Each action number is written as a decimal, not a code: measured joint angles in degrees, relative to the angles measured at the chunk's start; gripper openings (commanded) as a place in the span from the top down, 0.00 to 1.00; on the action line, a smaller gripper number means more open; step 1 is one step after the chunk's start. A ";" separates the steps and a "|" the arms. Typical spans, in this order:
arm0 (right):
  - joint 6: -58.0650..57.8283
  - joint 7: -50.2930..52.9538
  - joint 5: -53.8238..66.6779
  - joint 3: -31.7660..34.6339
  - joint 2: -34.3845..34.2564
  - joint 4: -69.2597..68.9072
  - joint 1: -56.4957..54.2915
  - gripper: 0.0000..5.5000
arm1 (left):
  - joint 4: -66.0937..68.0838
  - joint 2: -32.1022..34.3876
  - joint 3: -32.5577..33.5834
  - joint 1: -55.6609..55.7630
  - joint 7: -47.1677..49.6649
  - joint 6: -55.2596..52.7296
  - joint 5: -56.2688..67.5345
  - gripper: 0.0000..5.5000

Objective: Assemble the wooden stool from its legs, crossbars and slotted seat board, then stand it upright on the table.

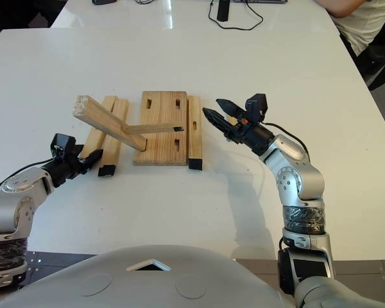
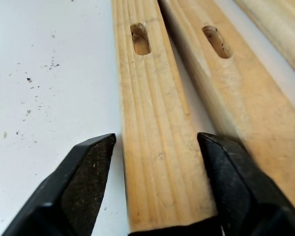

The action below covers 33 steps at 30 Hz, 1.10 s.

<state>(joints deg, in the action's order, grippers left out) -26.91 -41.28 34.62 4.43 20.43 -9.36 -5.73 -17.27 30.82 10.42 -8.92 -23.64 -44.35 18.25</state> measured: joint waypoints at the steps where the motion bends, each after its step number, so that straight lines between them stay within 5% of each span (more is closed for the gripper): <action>1: 0.03 0.06 -0.11 0.00 -0.04 -0.10 0.16 0.45 | 0.24 0.02 -0.16 0.41 0.05 -0.23 0.00 0.52; 4: 0.08 0.50 -0.45 -0.09 -0.23 -0.39 0.40 0.45 | 0.51 0.31 -0.92 1.26 0.19 -1.22 -0.10 0.62; 13: -1.58 9.47 0.33 3.78 -3.32 -0.44 -3.93 0.45 | 3.40 -0.36 0.61 5.27 2.91 -1.95 -0.08 0.63; 23: -4.37 19.47 -6.46 2.59 -2.47 6.08 -28.43 0.45 | 10.43 -3.03 18.59 42.95 -0.67 -1.44 31.87 0.63; 27: -10.62 12.51 6.09 4.42 -3.82 7.39 -43.51 0.37 | 2.61 -0.56 17.53 50.54 -14.98 -3.74 47.84 0.63; 33: -23.35 -3.12 29.35 8.89 0.54 1.40 -46.06 0.26 | 0.14 7.89 14.21 48.98 -25.81 -4.84 48.81 0.63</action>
<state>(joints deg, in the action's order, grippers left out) -50.26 -44.40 63.97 13.32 20.98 -7.96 -51.78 -17.13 38.72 24.64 40.06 -49.45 -49.19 67.06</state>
